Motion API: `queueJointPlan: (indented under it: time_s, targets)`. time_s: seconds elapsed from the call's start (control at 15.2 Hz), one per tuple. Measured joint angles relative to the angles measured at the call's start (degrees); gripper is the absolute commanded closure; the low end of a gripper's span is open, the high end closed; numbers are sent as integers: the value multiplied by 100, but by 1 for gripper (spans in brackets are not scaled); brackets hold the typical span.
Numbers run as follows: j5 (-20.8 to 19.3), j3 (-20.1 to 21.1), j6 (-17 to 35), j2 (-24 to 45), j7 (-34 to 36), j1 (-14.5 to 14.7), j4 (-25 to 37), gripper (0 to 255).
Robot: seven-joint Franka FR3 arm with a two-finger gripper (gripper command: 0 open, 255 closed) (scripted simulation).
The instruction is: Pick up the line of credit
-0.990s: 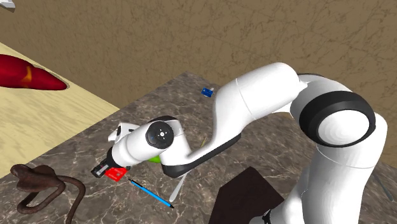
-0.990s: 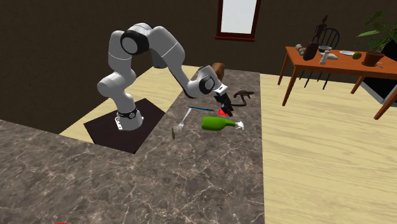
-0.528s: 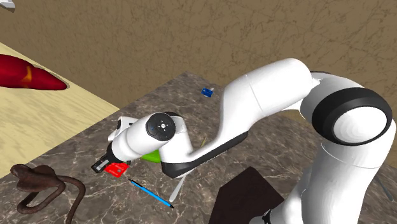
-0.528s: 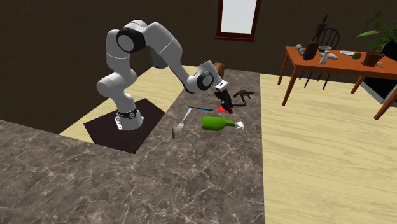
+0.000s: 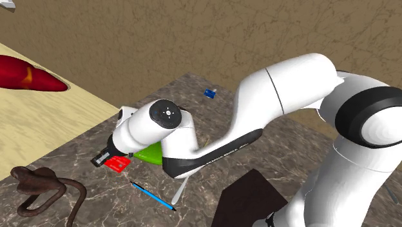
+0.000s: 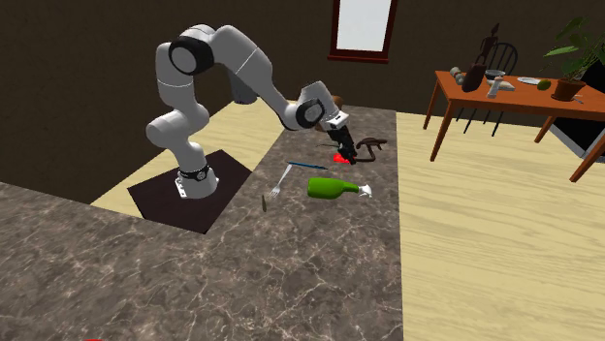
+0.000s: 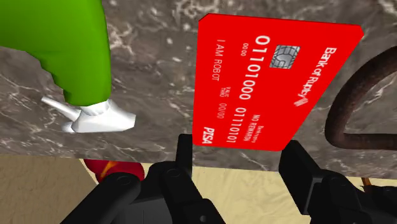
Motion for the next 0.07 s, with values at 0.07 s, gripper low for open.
queueJointPlan:
  time_s: [0.07]
  targets:
    - [68, 39, -21, -36, -60, -30, -11, 255]
